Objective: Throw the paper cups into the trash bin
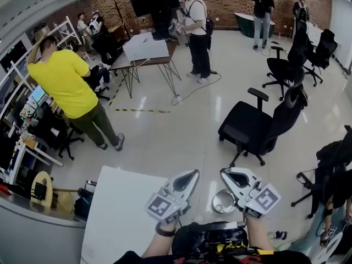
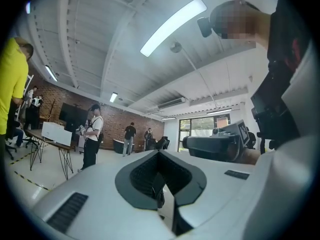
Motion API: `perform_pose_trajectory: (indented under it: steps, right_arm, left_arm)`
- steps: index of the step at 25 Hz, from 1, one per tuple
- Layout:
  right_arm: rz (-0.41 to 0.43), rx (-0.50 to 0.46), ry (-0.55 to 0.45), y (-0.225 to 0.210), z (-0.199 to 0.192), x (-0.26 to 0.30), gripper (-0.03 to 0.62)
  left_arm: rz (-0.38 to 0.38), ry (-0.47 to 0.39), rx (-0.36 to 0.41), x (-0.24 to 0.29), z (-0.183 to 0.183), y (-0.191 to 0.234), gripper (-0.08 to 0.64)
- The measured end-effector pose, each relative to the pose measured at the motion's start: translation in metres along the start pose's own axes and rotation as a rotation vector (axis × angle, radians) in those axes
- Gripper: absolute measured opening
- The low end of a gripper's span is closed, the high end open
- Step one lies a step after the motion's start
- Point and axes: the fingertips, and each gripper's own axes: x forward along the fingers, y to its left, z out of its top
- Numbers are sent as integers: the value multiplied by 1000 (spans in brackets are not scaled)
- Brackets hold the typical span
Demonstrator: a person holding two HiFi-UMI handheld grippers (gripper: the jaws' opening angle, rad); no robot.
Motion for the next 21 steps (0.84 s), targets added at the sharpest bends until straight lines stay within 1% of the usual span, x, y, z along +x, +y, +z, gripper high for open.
perform_pose_trajectory:
  steps: [3, 7, 11, 15, 18, 21]
  right_arm:
    - [8, -1, -12, -1, 4, 5, 0]
    - [22, 12, -31, -4, 5, 7, 0]
    - [34, 22, -36, 4, 5, 18, 0]
    - [56, 26, -25, 11, 6, 30, 0]
    - [65, 26, -29, 16, 9, 37, 0]
    - [61, 29, -44, 20, 12, 42, 0]
  left_arm:
    - [13, 14, 6, -1, 3, 4, 14]
    - [25, -11, 15, 1, 5, 10, 14]
    - [26, -28, 29, -9, 8, 15, 14]
    - [42, -10, 19, -19, 7, 21, 14]
    - [65, -28, 16, -28, 9, 29, 14]
    - [84, 2, 2, -38, 10, 34, 14]
